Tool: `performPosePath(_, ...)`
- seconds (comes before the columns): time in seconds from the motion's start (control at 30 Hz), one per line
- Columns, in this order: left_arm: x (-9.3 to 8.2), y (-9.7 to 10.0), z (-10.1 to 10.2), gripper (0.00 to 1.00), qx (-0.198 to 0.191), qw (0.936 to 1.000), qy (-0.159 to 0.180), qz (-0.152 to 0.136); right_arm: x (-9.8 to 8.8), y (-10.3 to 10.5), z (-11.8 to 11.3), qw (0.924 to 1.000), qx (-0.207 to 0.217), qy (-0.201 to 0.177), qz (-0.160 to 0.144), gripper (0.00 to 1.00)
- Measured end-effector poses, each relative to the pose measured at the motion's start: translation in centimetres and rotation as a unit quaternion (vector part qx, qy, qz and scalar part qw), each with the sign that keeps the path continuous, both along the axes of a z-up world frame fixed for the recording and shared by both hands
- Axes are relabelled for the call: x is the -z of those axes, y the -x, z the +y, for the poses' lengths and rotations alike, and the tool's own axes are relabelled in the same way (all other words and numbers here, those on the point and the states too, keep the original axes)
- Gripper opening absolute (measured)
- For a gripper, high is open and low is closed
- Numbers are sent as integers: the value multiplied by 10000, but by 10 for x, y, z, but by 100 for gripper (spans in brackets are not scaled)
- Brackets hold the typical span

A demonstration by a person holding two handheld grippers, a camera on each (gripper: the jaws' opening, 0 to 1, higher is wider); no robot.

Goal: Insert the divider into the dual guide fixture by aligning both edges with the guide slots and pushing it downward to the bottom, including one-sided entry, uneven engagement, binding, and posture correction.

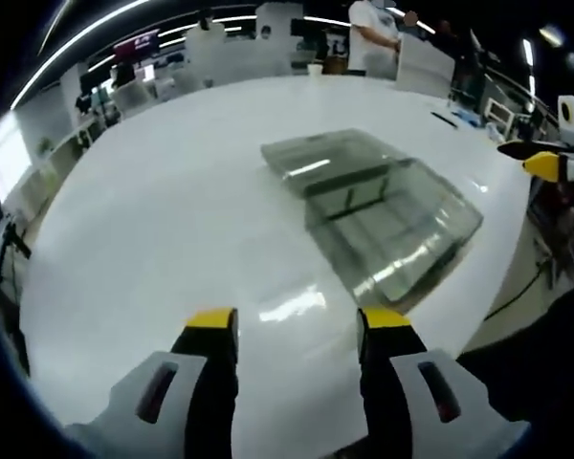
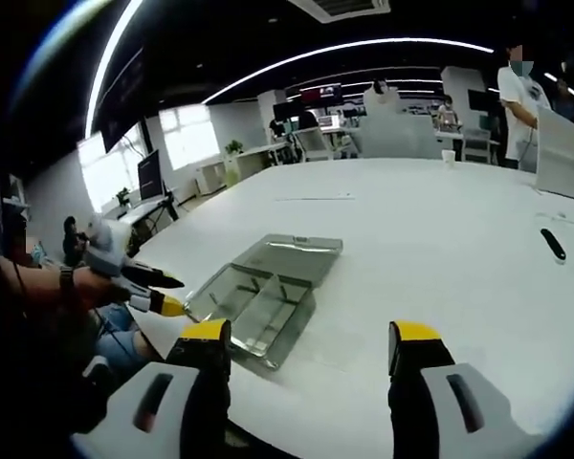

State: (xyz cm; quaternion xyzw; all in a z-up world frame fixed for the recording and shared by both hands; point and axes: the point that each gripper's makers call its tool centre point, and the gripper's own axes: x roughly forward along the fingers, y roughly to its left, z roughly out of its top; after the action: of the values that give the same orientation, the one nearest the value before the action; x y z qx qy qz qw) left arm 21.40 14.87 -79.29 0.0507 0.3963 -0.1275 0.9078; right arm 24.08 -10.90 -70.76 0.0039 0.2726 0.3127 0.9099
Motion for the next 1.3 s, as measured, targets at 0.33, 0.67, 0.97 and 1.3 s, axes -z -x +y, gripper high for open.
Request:
performPosePath(0.33,9,-4,-1,47,117,9998,-103,141,2,2,-7,9999,65,151,20,64)
performPosePath(0.67,15,-11,-2,44,122,9996,-145,220,1,-5,-7,9998,204,-4,48,62)
performPosePath(0.97,21,-14,0,44,96,9994,-134,302,0,-9,-5,9996,245,-111,43,62)
performPosePath(1.3,21,-21,1,43,132,9991,-221,341,-3,-14,0,9989,303,-345,104,61)
